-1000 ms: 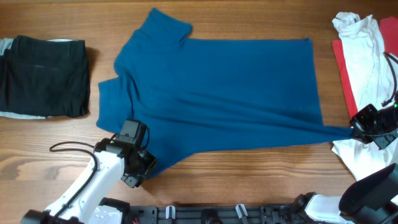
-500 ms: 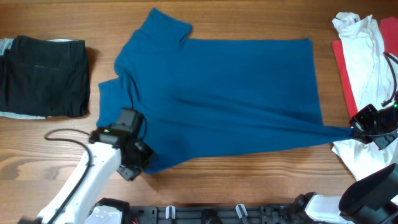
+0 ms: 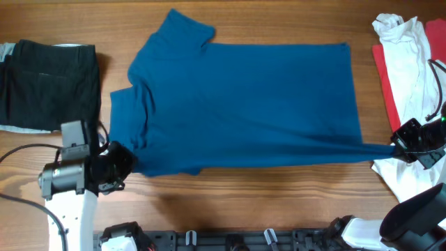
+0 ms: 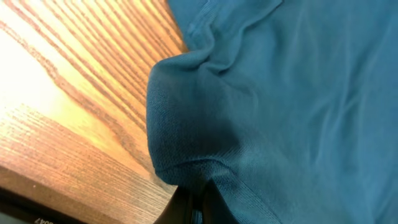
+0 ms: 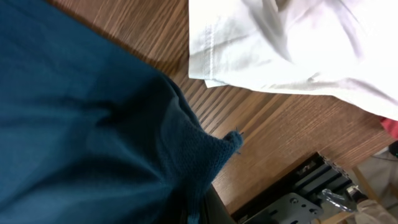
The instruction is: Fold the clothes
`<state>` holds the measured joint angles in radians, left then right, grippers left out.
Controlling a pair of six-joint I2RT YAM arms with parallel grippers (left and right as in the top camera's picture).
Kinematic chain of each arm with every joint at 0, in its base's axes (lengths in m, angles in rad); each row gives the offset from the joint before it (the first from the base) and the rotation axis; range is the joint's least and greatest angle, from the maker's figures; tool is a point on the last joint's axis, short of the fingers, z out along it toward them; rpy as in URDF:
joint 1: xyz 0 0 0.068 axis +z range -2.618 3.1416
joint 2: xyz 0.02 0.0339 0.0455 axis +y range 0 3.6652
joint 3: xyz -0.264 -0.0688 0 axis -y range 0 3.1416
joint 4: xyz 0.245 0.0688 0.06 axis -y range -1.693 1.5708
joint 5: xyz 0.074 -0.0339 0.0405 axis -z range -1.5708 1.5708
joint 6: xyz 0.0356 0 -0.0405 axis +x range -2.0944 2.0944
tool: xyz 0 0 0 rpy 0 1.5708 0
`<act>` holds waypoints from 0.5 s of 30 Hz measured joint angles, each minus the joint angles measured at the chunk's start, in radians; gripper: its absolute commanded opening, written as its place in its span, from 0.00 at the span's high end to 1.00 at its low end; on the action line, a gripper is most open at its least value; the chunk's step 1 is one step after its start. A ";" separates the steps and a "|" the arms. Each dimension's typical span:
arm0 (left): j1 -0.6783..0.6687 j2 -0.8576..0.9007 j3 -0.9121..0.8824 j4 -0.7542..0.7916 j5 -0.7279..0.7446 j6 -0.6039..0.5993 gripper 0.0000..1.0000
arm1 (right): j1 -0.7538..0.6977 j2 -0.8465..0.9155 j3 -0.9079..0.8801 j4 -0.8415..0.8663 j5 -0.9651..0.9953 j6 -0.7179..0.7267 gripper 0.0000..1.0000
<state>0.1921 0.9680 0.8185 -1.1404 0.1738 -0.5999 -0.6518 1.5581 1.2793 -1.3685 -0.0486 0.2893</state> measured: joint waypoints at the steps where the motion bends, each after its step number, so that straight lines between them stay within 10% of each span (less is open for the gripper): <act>1: 0.013 -0.005 0.000 0.005 0.012 0.014 0.96 | 0.000 0.000 0.000 -0.005 0.000 0.000 0.96; 15: 0.058 -0.016 0.118 -0.049 0.146 0.100 0.96 | 0.000 -0.068 0.000 -0.034 0.000 -0.007 0.96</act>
<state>0.2497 0.9520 0.9363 -1.1896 0.3195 -0.4999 -0.6518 1.4902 1.2793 -1.4025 -0.0490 0.2821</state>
